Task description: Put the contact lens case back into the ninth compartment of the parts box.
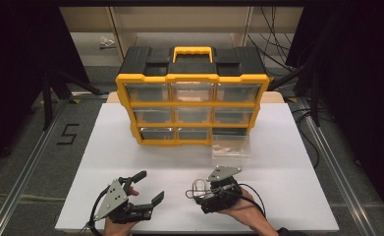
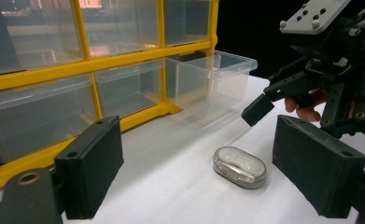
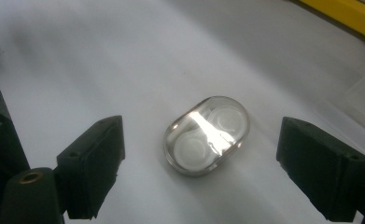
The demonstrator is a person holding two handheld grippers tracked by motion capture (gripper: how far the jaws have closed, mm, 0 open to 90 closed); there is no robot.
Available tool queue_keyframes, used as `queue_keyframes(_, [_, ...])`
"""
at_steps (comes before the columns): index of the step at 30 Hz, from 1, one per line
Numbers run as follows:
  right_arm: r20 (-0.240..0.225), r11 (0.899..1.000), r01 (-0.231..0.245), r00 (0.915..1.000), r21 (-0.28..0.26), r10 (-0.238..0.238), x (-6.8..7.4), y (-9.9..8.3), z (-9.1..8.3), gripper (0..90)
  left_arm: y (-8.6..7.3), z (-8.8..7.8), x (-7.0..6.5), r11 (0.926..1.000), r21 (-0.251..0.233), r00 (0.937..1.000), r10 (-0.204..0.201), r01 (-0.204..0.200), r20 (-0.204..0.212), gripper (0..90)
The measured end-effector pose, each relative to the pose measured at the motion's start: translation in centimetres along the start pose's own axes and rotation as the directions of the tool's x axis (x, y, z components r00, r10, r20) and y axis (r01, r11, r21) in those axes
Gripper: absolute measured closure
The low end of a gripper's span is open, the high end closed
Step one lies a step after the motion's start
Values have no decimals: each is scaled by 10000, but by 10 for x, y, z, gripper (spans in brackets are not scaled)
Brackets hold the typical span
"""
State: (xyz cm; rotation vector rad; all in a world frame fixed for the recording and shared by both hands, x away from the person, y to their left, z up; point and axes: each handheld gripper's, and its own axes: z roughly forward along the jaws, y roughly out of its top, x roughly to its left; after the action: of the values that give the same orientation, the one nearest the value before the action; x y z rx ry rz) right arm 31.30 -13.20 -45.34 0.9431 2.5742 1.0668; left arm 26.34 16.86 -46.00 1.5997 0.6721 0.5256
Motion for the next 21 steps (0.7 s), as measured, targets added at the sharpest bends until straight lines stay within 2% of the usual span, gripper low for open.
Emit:
queue_keyframes(7, [-70, 9994, -193, 9998, 292, 195, -1, 2, 8, 166, 0, 0, 0, 10000, 8, 10000, -24, 24, -4, 158])
queue_keyframes(11, [53, 9981, -338, 9994, 517, 336, -2, 4, 14, 181, 0, 0, 0, 10000, 16, 10000, -28, 28, -5, 158])
queue_keyframes(16, [99, 9959, -230, 9997, 872, 222, -2, 4, 21, 189, 0, 0, 1, 9999, -73, 9999, -147, 147, 41, 158])
queue_keyframes(21, [76, 9933, -423, 9991, 1080, 417, -3, 4, 27, 199, 0, 0, 1, 9999, -64, 9999, -140, 141, 40, 158])
